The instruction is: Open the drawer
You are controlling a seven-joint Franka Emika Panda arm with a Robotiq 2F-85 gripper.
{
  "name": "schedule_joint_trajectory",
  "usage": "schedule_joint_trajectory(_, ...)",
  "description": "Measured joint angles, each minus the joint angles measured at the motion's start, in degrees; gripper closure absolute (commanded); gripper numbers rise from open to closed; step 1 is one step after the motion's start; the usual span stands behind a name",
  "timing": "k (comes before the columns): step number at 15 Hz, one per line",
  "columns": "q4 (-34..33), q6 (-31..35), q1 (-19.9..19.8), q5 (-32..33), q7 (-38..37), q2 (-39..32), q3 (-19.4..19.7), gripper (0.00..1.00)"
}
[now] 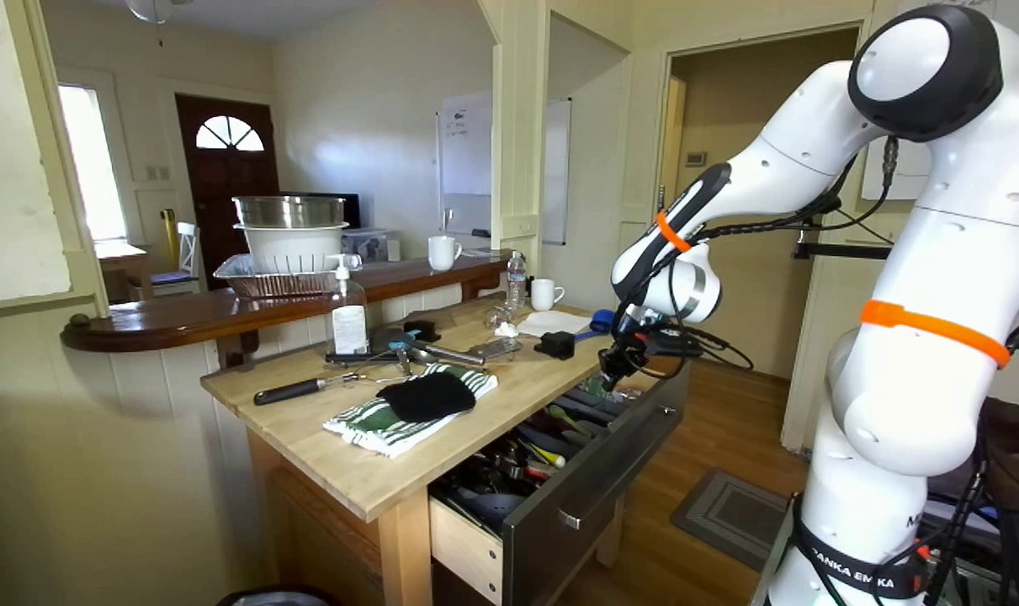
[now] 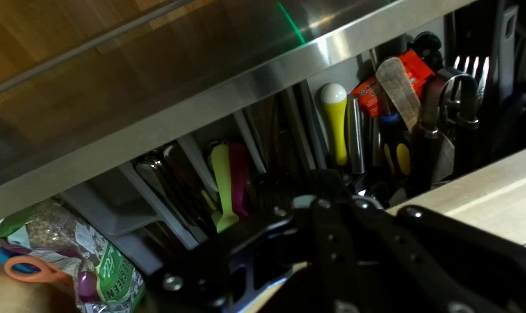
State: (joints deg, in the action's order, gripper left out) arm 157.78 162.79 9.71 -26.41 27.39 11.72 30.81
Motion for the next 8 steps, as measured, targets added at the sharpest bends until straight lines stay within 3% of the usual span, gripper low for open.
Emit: schedule_joint_trajectory(8,-0.25,4.13,3.18,-0.99,8.06,-4.79,0.08,1.00)
